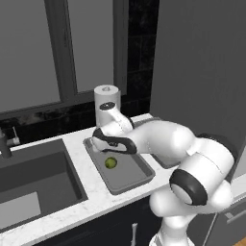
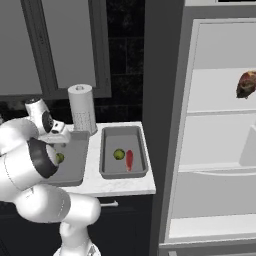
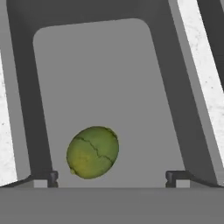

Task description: Place one lime and one steak in each tupperware on the nearby counter, to pack two identical lunches.

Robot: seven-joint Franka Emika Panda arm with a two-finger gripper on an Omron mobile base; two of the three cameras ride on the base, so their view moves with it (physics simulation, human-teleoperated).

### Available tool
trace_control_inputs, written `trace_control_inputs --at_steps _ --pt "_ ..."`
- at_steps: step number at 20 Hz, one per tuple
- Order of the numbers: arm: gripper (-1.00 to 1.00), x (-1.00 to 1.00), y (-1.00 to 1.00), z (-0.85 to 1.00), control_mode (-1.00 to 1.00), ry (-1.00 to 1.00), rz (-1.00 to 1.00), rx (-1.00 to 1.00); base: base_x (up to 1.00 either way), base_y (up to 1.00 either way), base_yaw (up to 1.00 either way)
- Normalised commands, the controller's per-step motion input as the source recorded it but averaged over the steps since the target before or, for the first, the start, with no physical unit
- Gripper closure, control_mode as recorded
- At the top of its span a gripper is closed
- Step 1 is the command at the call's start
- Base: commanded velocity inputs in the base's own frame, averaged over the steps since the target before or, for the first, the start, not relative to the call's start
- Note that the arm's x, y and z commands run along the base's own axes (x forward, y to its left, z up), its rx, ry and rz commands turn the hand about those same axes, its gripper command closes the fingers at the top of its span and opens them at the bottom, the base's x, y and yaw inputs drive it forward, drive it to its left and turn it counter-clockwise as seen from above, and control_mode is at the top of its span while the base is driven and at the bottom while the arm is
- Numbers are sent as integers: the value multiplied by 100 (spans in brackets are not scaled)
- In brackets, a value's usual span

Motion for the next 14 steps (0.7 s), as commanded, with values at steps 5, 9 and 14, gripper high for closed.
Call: trace_control_inputs --at_steps 5,9,14 --pt "-100 -100 -31 78 -100 9 9 3 0 0 0" --pt "-100 -100 -31 50 -100 11 10 2 0 0 0" --pt "-100 -100 -39 29 -100 12 11 0 0 0 0"
